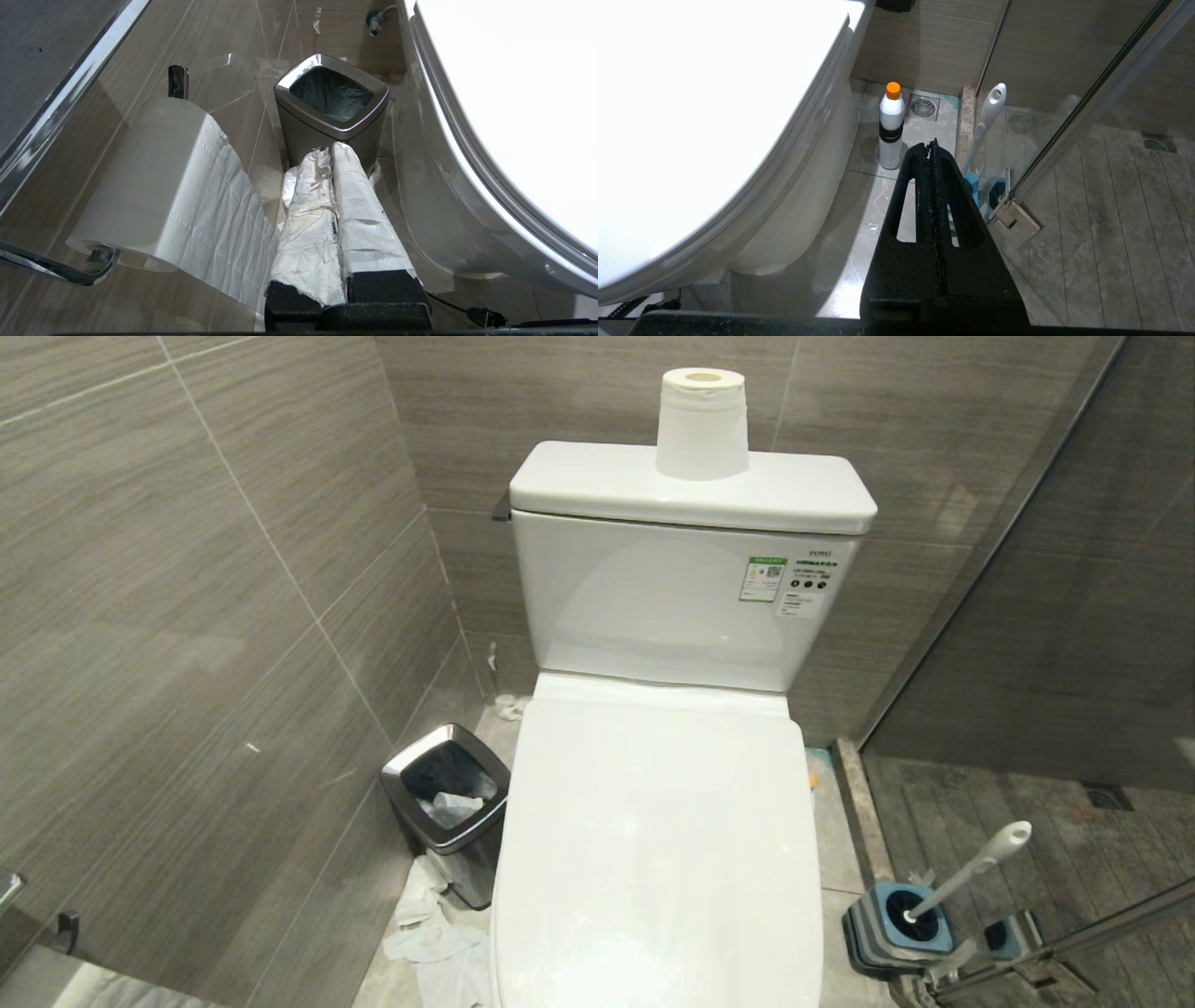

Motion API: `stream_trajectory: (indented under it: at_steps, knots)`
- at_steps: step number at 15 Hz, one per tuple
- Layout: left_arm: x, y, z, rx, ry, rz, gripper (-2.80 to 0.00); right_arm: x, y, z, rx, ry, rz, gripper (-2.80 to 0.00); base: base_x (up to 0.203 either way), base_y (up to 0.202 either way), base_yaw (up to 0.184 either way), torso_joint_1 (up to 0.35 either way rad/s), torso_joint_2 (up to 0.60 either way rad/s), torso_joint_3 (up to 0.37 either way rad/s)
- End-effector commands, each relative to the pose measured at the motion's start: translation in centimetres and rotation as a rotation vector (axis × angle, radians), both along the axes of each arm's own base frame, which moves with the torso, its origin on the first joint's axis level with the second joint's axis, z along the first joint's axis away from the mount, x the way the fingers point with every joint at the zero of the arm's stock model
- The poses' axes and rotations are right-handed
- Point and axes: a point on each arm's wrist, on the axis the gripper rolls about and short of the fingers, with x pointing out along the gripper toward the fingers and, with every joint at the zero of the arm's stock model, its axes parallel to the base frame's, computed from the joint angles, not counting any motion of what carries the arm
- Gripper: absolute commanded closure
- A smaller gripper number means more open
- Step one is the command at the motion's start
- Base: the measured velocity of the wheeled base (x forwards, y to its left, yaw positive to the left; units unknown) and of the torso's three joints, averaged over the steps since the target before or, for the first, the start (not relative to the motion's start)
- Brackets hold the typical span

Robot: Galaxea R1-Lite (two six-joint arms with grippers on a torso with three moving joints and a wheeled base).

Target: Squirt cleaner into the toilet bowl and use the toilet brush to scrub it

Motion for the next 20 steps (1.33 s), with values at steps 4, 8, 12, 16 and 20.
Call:
stream_trajectory:
  at_steps: [4,8,12,16,20]
  knots:
    - [0.02,0.0,-0.05,0.0,0.004,0.0,0.0,0.0,0.0,0.0,0.0,0.001,0.0,0.0,0.0,0.0,0.0,0.0,0.0,0.0]
    - [0.02,0.0,-0.05,0.0,0.004,0.0,0.0,0.0,0.0,0.0,0.0,0.001,0.0,0.0,0.0,0.0,0.0,0.0,0.0,0.0]
    - [0.02,0.0,-0.03,0.0,0.002,0.0,0.0,0.0,0.0,0.0,0.0,0.001,0.0,0.0,0.0,0.0,0.0,0.0,0.0,0.0]
    - [0.02,0.0,-0.05,0.0,0.004,0.0,0.0,0.0,0.0,0.0,0.0,0.001,0.001,0.0,0.0,0.0,0.0,0.0,0.0,0.0]
    - [0.02,0.0,-0.05,0.0,0.004,0.0,0.0,0.0,0.0,-0.01,0.0,0.001,0.001,0.0,0.0,0.0,0.0,0.0,0.0,0.0]
